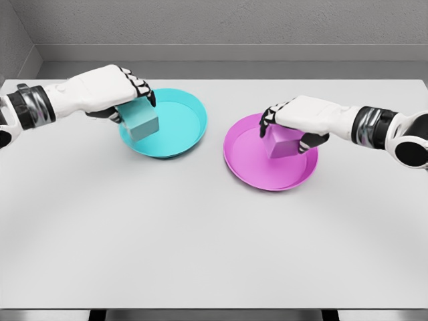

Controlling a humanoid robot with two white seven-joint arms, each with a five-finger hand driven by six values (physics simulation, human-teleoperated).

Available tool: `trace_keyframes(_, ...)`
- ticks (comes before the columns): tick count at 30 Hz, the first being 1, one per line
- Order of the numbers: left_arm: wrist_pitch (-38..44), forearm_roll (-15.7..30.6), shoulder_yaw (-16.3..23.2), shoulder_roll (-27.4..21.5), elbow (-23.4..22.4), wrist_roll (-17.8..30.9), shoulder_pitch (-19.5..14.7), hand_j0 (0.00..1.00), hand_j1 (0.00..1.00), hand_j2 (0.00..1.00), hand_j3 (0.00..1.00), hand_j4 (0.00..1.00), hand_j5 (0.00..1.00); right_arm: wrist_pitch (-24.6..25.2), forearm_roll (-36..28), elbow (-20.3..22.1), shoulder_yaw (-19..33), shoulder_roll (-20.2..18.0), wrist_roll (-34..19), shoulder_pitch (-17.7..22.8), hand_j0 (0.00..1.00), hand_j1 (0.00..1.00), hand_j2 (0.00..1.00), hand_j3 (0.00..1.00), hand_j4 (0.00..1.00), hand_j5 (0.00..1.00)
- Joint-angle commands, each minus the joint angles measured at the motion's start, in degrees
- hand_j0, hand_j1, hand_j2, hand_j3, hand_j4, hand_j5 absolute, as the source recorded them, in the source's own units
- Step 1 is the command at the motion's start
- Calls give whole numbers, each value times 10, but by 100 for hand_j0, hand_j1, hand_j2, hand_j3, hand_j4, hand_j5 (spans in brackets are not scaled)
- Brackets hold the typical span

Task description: Place the blocks in the corresponding plates according to their colors

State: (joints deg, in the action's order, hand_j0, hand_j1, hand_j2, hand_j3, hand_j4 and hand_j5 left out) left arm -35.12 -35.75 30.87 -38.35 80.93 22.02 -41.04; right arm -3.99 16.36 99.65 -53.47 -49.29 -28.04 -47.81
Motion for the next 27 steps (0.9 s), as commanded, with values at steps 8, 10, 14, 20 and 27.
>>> trace_keyframes(8, 1, -41, 23, 77, -107, 0, -35, 47, 47, 47, 47, 47, 47, 28, -1, -24, -18, 3, 2, 4, 62, 62, 62, 62, 62, 62)
trace_keyframes(10, 1, -41, 40, 90, -133, 0, -51, 48, 48, 48, 48, 48, 48, 29, -1, -24, -18, 4, 3, 4, 78, 78, 78, 78, 78, 78)
trace_keyframes(14, 1, -41, 53, 98, -154, 0, -62, 59, 59, 59, 59, 59, 59, 38, -1, -20, -24, 7, 4, 4, 100, 100, 100, 100, 100, 100)
trace_keyframes(20, 1, -41, 52, 101, -154, 0, -63, 100, 100, 100, 100, 100, 100, 39, -1, -20, -26, 7, 4, 4, 100, 100, 100, 100, 100, 100)
trace_keyframes(27, 1, 15, 57, 41, -106, -5, -55, 100, 100, 100, 100, 100, 100, 35, 1, -17, -16, 5, 4, 1, 100, 100, 100, 100, 100, 100)
